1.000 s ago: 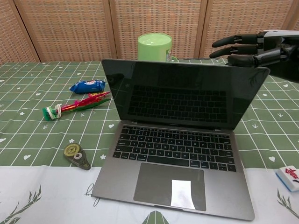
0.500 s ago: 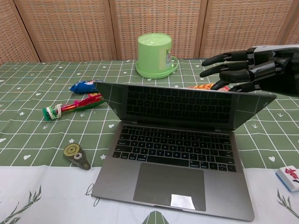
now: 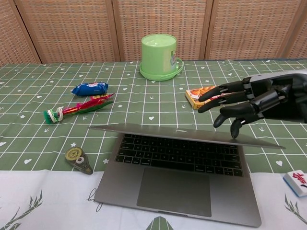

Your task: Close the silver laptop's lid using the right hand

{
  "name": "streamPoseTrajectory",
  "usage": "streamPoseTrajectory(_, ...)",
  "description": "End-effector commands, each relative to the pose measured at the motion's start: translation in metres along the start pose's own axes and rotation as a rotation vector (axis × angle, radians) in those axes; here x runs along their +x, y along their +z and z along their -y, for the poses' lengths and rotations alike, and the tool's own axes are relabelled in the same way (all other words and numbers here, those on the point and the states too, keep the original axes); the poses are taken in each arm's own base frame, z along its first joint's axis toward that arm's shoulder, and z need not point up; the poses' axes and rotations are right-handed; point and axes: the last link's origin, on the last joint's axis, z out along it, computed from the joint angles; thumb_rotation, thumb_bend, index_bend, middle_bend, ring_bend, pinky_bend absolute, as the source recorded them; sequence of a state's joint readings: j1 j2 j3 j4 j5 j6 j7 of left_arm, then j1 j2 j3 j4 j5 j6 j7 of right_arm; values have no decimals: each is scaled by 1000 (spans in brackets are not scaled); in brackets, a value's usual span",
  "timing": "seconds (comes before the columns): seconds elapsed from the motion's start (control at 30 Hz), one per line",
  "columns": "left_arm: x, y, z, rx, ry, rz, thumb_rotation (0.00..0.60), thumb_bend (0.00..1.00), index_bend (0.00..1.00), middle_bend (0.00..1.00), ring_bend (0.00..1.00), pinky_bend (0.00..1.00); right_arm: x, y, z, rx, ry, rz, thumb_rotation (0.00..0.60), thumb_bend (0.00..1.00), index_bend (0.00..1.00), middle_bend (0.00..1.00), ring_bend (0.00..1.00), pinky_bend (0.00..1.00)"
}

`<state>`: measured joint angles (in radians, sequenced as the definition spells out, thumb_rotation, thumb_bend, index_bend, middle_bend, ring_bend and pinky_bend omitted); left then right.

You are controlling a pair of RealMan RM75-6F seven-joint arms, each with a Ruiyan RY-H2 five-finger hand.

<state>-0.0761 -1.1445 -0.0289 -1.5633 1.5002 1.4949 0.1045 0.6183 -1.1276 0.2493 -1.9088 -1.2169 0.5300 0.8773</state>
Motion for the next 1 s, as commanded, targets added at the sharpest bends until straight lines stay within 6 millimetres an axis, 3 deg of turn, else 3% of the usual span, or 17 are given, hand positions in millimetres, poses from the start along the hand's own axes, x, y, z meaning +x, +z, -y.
streamPoseTrajectory(0.03,0,0,0,-1,1,-1,600,47,0,0,0,0,-2,0,-1,-11,-6,13,600,563,289,302,406,550)
streamPoseTrajectory(1.0,4,-2,0,-2,-8,-11,600,47,0,0,0,0,-34,27,-55,-98,-7,83,600,540,287,269,397,525)
